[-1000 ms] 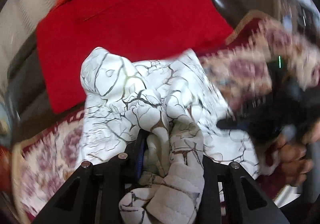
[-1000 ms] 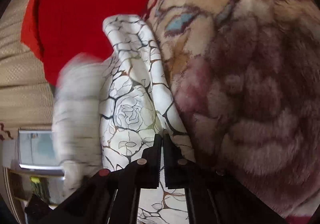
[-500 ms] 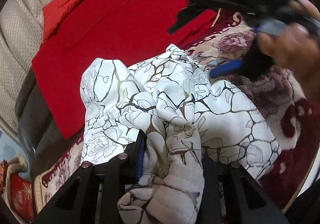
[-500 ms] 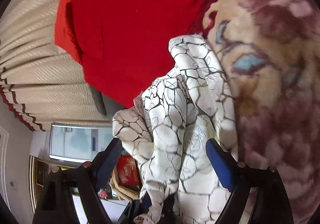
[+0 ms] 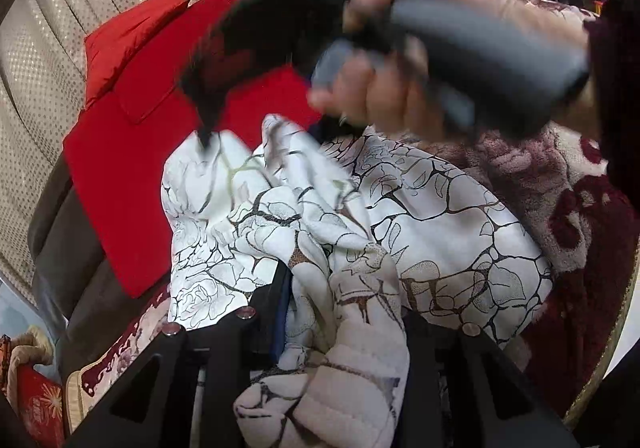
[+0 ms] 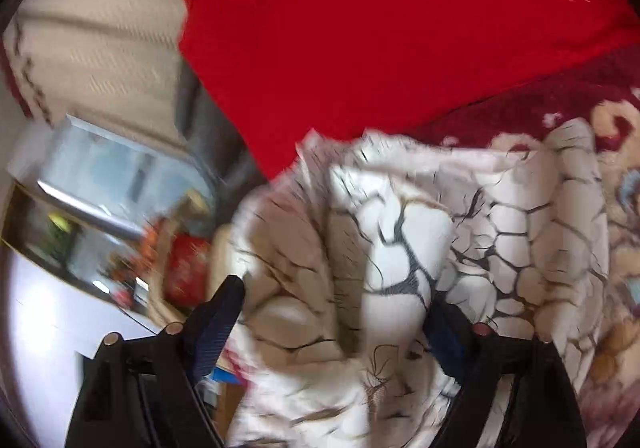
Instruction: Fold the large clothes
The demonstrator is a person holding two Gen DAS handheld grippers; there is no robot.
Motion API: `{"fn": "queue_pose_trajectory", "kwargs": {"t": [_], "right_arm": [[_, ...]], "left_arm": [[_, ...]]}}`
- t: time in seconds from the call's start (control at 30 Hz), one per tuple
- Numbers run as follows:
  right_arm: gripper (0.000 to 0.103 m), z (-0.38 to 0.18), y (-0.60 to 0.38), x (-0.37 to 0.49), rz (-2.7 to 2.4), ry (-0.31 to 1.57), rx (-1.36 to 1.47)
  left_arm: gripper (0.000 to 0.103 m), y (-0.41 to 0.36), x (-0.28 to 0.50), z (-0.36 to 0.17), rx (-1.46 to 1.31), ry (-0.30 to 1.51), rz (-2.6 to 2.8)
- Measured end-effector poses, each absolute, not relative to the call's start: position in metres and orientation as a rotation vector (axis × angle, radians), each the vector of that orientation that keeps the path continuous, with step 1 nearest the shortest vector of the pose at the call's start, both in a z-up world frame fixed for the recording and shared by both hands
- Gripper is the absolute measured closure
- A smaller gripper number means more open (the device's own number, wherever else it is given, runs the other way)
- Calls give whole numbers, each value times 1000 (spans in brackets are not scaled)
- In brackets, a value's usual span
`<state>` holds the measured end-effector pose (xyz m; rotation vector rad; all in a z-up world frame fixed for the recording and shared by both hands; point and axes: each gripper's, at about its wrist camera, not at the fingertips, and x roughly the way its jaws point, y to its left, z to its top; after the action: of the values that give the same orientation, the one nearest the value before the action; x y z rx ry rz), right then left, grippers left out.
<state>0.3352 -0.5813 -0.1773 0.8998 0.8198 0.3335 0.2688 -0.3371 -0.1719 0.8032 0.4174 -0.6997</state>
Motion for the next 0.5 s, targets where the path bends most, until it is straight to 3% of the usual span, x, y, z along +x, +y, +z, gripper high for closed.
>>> {"fn": "queue_pose_trajectory", "kwargs": {"t": [0.07, 0.1, 0.3, 0.5], "right_arm": [[82, -183, -564, 338, 295, 864, 779], [91, -181, -561, 337, 267, 859, 729], [98, -162, -586, 306, 167, 754, 723], [100, -213, -641, 287, 84, 795, 899]], "left_arm": [[74, -334, 270, -167, 782, 430, -714], [74, -333, 271, -165, 768, 436, -729], [75, -342, 278, -139, 660, 501, -808], [76, -407, 299, -144, 549, 664, -841]]}}
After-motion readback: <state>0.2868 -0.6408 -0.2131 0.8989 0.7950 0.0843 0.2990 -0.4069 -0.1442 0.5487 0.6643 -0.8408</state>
